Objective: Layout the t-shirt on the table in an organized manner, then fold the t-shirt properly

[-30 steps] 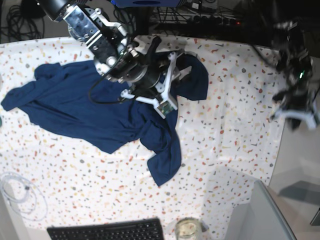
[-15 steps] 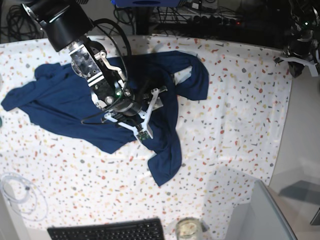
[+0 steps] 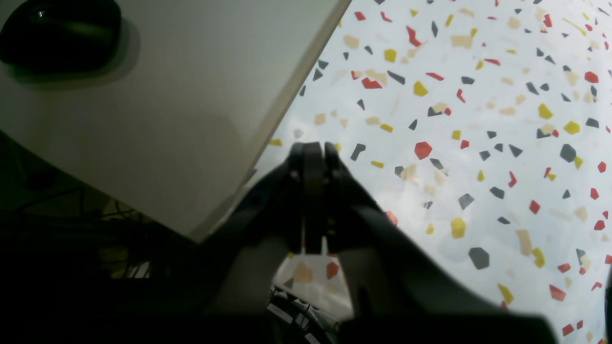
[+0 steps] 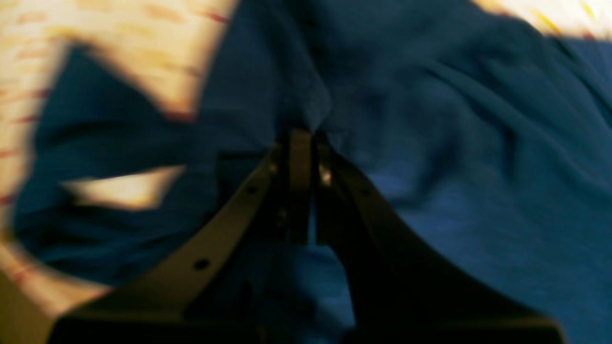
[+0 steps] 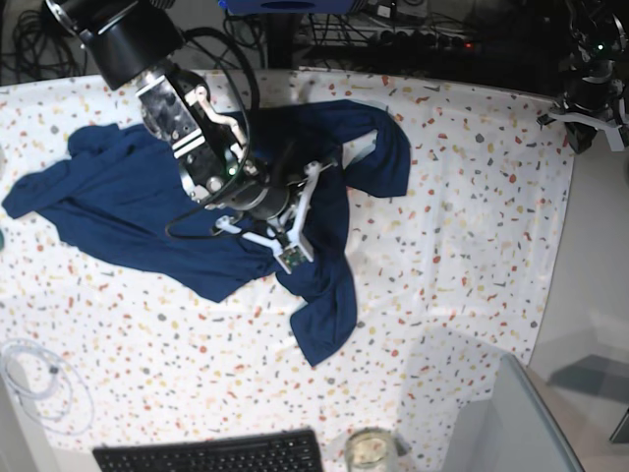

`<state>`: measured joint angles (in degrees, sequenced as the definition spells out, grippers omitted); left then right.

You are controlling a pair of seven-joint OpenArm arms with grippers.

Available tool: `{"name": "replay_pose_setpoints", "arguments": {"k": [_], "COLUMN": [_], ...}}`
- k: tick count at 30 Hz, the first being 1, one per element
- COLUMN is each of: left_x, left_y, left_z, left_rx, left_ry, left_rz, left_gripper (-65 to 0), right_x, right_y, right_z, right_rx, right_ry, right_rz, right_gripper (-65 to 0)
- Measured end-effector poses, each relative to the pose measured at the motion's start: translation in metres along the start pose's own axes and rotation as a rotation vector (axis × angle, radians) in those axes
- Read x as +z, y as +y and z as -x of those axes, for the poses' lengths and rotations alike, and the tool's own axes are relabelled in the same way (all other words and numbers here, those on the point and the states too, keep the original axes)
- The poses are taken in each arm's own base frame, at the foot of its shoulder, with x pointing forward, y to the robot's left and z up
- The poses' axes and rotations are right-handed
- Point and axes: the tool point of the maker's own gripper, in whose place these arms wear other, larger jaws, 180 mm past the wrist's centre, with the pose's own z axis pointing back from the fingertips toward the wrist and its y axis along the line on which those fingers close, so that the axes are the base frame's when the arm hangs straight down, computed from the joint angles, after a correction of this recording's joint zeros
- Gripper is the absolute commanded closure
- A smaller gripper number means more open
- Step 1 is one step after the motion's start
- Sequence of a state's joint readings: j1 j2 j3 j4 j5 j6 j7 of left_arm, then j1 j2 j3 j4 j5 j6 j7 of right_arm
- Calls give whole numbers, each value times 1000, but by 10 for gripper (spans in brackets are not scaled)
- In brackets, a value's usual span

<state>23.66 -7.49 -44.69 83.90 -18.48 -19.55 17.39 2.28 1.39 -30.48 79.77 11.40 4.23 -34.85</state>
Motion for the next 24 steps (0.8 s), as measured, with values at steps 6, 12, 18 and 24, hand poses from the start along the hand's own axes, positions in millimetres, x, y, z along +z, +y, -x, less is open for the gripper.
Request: {"name": "replay_pose_setpoints", "arguments": {"k": [6,12,18,24], "left_x": [0,0,1,-4], "left_y": [0,-4,-4,-25], "left_z": [-4,-16,-13,-7], "left_rx": [-8,-17,-14,-37], "left_ry": [-8,-37,-31,-8], "left_rz": [0,9,9,65], "left_gripper": [0,0,0,0], "right_x": [5,-20,-38,-10], "right_y": [80,121,104,124], "right_z": [-20,-28,-33,-59], "right_rx": [118,230,292,308], "right_ry": [-11,32,4,-59], "right_rz": [-159,-225,-186,-222], "right_gripper": [-18,-26,-131,-492]}}
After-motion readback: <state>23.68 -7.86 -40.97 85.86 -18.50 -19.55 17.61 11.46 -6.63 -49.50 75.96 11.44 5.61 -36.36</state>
